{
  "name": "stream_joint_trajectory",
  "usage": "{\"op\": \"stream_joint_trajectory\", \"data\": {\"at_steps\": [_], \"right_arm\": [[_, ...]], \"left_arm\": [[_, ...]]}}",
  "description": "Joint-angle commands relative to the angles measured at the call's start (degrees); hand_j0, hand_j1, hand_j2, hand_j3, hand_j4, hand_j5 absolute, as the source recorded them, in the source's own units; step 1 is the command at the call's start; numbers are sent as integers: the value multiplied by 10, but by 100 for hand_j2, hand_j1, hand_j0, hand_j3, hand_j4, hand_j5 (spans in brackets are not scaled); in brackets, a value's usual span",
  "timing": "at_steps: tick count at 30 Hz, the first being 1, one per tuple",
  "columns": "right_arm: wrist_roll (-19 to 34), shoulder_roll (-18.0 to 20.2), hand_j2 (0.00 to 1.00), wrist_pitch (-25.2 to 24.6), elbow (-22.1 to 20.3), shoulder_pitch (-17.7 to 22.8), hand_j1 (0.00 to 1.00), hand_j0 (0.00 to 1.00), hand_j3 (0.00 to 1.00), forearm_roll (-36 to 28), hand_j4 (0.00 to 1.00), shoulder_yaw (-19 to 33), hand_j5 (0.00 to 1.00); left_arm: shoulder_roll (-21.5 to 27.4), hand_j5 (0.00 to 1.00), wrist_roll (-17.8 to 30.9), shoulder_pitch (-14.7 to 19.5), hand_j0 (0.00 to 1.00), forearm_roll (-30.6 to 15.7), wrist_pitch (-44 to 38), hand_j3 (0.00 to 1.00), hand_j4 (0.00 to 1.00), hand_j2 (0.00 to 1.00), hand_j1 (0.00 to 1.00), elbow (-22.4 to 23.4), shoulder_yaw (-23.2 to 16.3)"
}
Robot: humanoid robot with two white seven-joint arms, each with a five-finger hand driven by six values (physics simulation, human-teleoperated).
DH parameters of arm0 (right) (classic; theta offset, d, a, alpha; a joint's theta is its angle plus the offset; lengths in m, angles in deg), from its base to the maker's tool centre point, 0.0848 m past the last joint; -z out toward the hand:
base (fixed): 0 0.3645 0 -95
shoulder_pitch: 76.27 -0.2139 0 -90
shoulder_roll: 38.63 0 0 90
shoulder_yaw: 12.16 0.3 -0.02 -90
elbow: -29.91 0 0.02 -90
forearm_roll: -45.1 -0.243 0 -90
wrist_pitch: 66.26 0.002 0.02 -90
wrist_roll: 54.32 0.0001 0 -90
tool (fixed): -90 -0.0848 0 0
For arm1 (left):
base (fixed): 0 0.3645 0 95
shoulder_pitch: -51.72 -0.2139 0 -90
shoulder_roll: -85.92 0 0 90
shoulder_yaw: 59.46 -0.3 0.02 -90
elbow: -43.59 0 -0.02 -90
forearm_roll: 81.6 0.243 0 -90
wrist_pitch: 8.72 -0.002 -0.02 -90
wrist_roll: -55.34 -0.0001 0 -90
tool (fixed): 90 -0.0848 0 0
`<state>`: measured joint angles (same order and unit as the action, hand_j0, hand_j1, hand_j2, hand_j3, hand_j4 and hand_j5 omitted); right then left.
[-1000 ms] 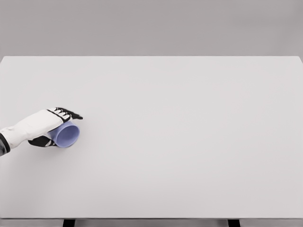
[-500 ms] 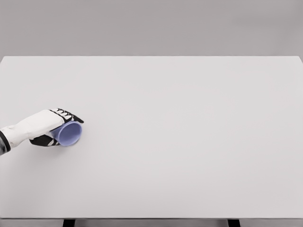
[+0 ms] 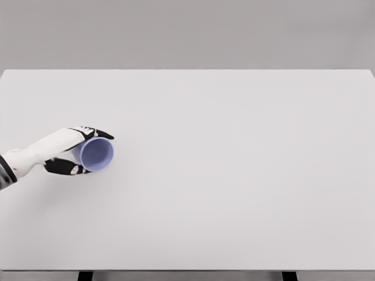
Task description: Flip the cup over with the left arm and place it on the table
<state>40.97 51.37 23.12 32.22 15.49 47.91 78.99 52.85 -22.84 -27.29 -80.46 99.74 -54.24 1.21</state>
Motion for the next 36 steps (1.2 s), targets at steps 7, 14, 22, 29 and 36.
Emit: {"op": "stream_joint_trajectory", "data": {"at_steps": [7, 14, 22, 29, 36], "right_arm": [[0, 0, 100, 0, 0, 0, 100, 100, 100, 0, 100, 0, 100], [0, 0, 100, 0, 0, 0, 100, 100, 100, 0, 100, 0, 100], [0, 0, 100, 0, 0, 0, 100, 100, 100, 0, 100, 0, 100], [0, 0, 100, 0, 1, 0, 100, 100, 100, 0, 100, 0, 100], [0, 0, 100, 0, 0, 0, 100, 100, 100, 0, 100, 0, 100]], "left_arm": [[-22, 81, 0, 0, 81, -125, 1, 81, 81, 81, 81, -14, -2], [-35, 80, 0, -1, 80, -174, 0, 80, 80, 80, 80, -21, -5], [-57, 80, -1, -1, 80, -213, -2, 80, 80, 80, 80, -22, -12], [-65, 80, -1, 0, 80, -251, -1, 80, 80, 80, 80, -24, -25], [-85, 80, -1, -2, 80, -267, 0, 80, 80, 80, 80, -23, -31]]}}
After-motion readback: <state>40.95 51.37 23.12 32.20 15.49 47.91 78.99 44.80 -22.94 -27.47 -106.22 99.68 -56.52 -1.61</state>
